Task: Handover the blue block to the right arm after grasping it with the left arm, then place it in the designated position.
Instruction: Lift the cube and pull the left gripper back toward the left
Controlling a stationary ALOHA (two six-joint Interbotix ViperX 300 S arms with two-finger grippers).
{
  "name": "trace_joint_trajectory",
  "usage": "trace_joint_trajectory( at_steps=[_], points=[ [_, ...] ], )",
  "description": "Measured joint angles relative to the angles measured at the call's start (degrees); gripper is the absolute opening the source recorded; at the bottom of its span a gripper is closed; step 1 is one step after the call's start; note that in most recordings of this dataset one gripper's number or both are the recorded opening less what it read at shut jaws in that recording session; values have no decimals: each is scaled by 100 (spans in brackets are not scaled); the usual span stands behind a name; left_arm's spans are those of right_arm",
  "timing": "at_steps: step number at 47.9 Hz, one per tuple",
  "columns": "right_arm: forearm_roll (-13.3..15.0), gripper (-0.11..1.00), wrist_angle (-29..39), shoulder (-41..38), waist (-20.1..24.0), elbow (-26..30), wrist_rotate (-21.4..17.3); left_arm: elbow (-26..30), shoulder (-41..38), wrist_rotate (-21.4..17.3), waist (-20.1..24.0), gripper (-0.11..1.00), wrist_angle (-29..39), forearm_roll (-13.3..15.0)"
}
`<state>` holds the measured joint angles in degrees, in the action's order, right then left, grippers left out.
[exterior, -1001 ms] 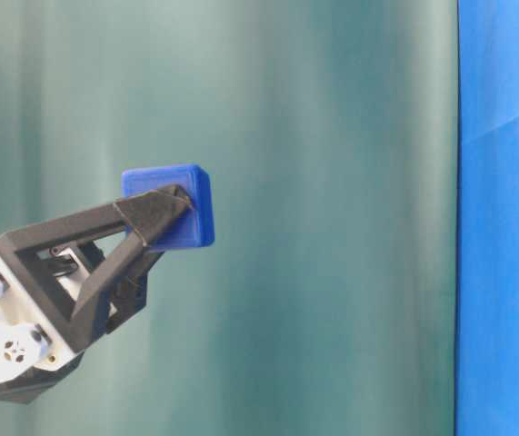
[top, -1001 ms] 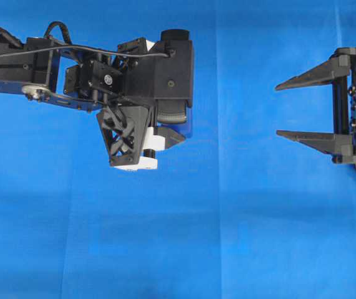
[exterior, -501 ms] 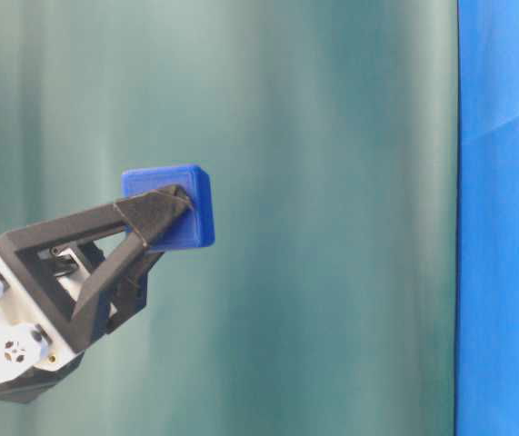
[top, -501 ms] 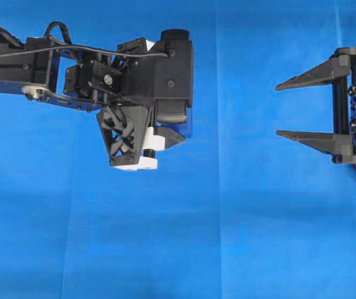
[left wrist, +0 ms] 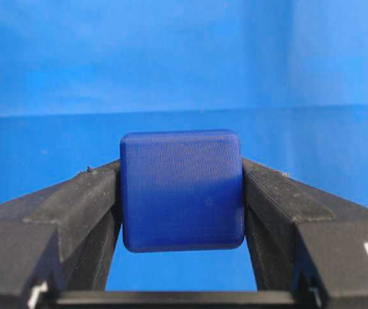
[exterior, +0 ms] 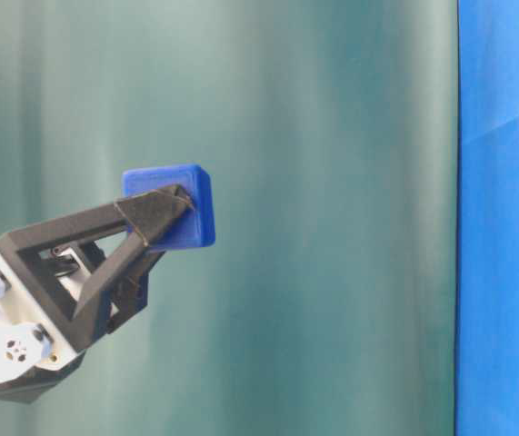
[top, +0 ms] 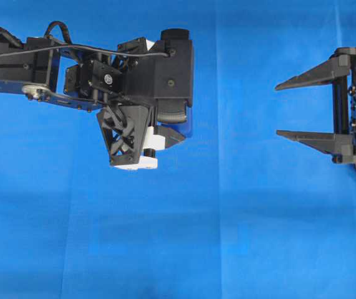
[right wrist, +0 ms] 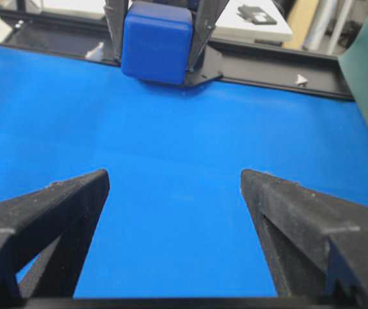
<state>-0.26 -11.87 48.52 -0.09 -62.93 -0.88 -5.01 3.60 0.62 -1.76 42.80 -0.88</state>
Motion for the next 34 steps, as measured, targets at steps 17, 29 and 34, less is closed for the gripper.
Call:
trace_joint_trajectory(
  at_steps=[17, 29, 34],
  points=[
    [0, 97, 0, 0, 0, 53, 0, -1055, 642, 0, 0, 49, -1573, 0],
    [0, 97, 0, -9, 0, 97, 0, -2259, 1274, 0, 0, 49, -3375, -9],
    [0, 97, 0, -9, 0, 123, 0, -2663, 1459, 9, 0, 49, -4087, 0]
  ],
)
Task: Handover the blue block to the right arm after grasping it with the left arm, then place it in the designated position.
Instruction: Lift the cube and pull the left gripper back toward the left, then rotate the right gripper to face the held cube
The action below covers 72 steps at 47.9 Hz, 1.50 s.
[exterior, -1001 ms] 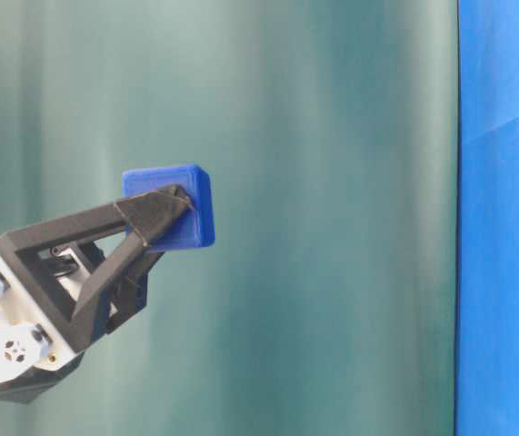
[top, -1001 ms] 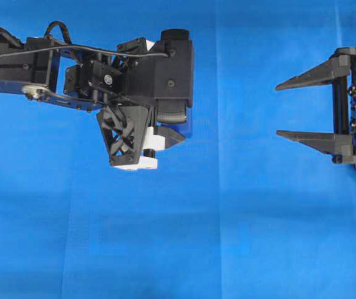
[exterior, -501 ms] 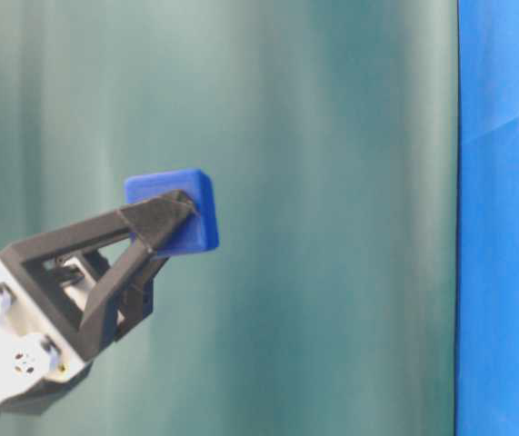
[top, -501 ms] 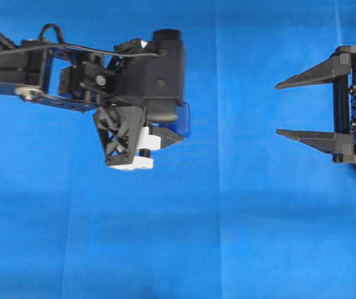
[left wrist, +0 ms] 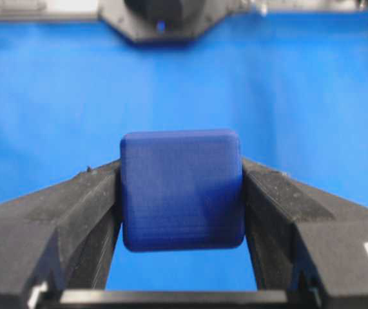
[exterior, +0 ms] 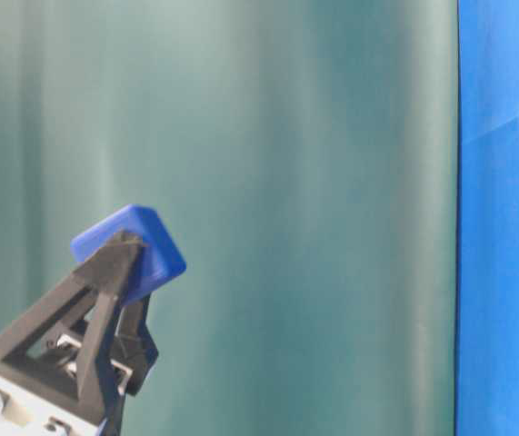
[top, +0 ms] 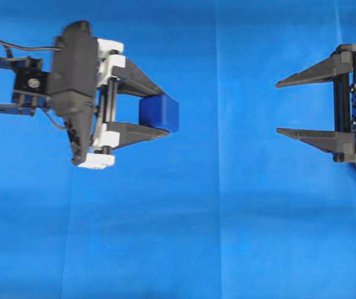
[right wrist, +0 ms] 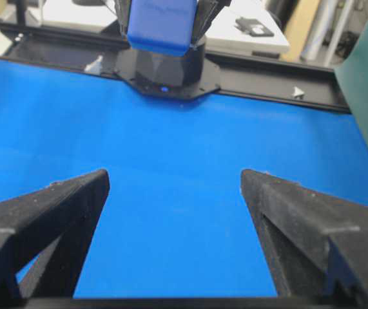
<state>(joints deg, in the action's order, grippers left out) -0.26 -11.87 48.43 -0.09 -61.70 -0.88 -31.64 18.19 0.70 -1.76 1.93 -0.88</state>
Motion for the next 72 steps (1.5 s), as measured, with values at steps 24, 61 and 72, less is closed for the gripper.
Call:
trace_joint_trajectory(
  at_steps=[24, 61, 72],
  points=[
    [0, 97, -9, -62, 9, 26, 0, -773, 369, 0, 9, 49, -1354, 0],
    [782, 97, -44, -70, 9, 149, 448, -773, 369, 44, 9, 49, -1354, 0],
    [1723, 97, -62, -62, 0, 185, 1433, -773, 369, 53, 9, 49, -1354, 9]
  ],
)
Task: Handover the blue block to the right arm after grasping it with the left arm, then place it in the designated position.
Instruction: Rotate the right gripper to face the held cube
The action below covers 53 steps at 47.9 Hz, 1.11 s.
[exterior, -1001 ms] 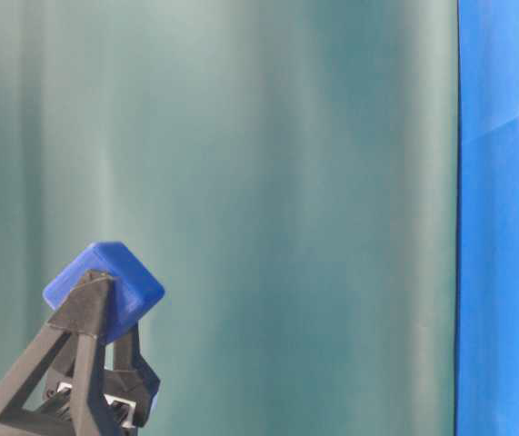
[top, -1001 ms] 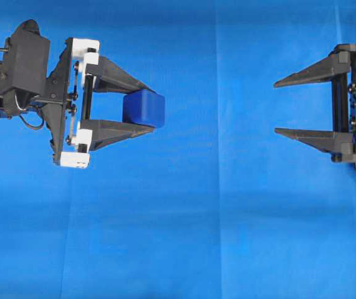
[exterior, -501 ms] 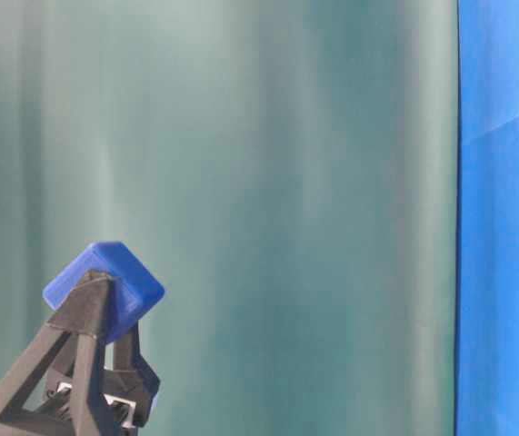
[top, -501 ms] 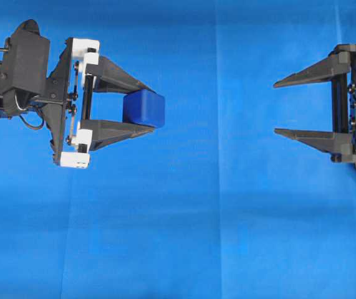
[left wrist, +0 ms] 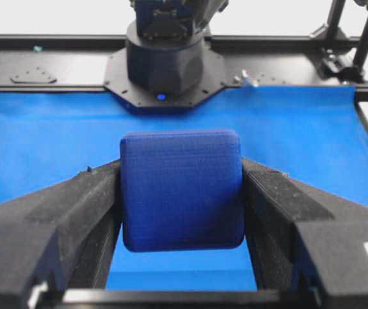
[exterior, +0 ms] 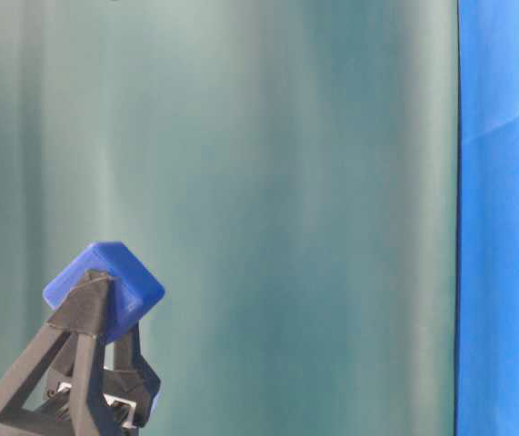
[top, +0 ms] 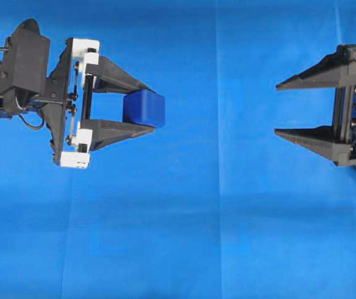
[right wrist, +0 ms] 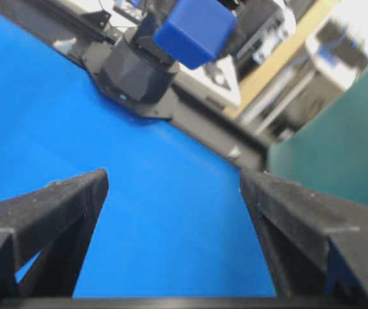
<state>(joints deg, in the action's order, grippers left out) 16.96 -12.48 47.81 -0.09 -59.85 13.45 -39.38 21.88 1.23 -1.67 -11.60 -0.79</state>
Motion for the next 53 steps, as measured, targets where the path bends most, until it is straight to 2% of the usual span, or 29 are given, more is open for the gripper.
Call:
trace_joint_trajectory(
  at_steps=[7, 12, 29, 35, 53],
  points=[
    [457, 97, -9, 0, 0, 35, 844, 9, 0, 0, -9, 49, 0, 0],
    [606, 97, -9, 0, 0, 35, 1301, 0, 0, 9, 0, 49, 0, 0],
    [703, 97, -26, -26, 0, 44, 2892, 9, 9, 9, 0, 49, 9, 0],
    [703, 97, -26, -26, 0, 44, 3138, 9, 0, 18, 0, 49, 0, 0],
    [703, 97, -53, -62, 0, 44, 3155, 9, 0, 9, 0, 49, 0, 0]
  ],
)
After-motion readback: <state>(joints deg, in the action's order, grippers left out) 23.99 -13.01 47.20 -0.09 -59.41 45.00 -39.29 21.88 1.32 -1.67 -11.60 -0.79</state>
